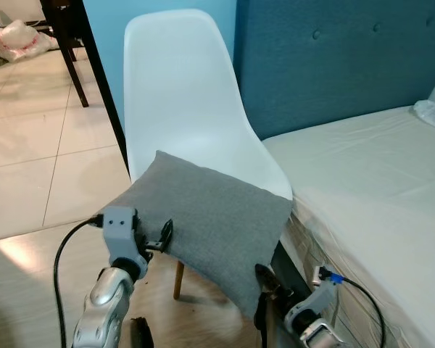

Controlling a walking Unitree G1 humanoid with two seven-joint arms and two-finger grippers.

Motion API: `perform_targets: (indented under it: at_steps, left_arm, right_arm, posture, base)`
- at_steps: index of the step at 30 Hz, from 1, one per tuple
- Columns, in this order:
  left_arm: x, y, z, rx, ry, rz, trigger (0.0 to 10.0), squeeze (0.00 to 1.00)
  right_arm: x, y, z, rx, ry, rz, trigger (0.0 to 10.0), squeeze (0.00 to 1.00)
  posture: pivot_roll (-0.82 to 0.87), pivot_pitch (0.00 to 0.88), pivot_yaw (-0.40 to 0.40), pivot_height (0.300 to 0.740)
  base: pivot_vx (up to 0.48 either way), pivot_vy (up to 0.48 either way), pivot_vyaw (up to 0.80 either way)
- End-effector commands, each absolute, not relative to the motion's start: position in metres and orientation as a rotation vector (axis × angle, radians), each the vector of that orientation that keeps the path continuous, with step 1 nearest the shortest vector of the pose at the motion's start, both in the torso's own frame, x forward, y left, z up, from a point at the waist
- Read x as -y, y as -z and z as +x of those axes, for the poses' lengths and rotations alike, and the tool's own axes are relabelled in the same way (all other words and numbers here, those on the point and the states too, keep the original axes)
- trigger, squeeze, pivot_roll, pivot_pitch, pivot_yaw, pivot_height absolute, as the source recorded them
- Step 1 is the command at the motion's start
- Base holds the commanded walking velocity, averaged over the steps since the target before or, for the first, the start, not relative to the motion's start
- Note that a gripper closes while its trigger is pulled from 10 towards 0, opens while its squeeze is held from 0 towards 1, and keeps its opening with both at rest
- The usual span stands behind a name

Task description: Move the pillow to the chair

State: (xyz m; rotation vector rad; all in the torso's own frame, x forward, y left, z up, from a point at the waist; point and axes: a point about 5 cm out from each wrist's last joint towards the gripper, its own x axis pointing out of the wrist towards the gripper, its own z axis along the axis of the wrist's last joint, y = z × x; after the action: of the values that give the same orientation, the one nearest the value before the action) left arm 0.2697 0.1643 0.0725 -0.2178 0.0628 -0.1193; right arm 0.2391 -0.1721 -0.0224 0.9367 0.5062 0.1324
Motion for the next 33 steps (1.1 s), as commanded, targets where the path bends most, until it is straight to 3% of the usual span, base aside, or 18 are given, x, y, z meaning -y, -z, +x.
perform_targets:
  at_steps: [1, 8, 9, 19, 23, 27, 33]
  left_arm:
    - [-0.168, -0.063, 0.263, -0.095, 0.093, -0.246, 10.0, 0.0]
    - [-0.17, -0.054, 0.249, -0.119, 0.072, -0.256, 10.0, 0.0]
    - [-0.17, -0.054, 0.247, -0.118, 0.068, -0.258, 10.0, 0.0]
    - [-0.169, -0.055, 0.243, -0.11, 0.061, -0.252, 10.0, 0.0]
    - [-0.166, -0.059, 0.242, -0.098, 0.067, -0.251, 10.0, 0.0]
    - [-0.162, -0.064, 0.242, -0.083, 0.078, -0.251, 10.0, 0.0]
    - [-0.158, -0.069, 0.239, -0.071, 0.09, -0.25, 10.0, 0.0]
  right_arm:
    - [0.166, 0.024, 0.241, -0.526, -0.127, 0.936, 10.0, 0.0]
    - [0.143, 0.001, 0.273, -0.469, -0.252, 0.959, 10.0, 0.0]
    - [0.138, -0.007, 0.281, -0.438, -0.297, 0.951, 0.0, 0.0]
    - [0.137, -0.041, 0.322, -0.355, -0.313, 0.862, 0.0, 0.0]
    - [0.159, -0.057, 0.339, -0.317, -0.224, 0.718, 0.0, 0.0]
    - [0.179, -0.085, 0.359, -0.242, -0.161, 0.442, 0.0, 0.0]
    - [0.193, -0.123, 0.382, -0.175, -0.064, 0.183, 0.0, 0.0]
  posture:
    - [0.0, 0.173, 0.001, 0.533]
    - [0.03, 0.185, -0.011, 0.533]
    - [0.04, 0.188, -0.014, 0.533]
    - [0.04, 0.197, -0.028, 0.533]
    - [0.04, 0.205, -0.037, 0.533]
    - [0.05, 0.222, -0.039, 0.533]
    - [0.07, 0.241, -0.035, 0.533]
  base:
    - [0.0, 0.0, 0.0]
    - [0.0, 0.0, 0.0]
    - [0.0, 0.0, 0.0]
    - [0.0, 0.0, 0.0]
    - [0.0, 0.0, 0.0]
    - [0.0, 0.0, 0.0]
    - [0.0, 0.0, 0.0]
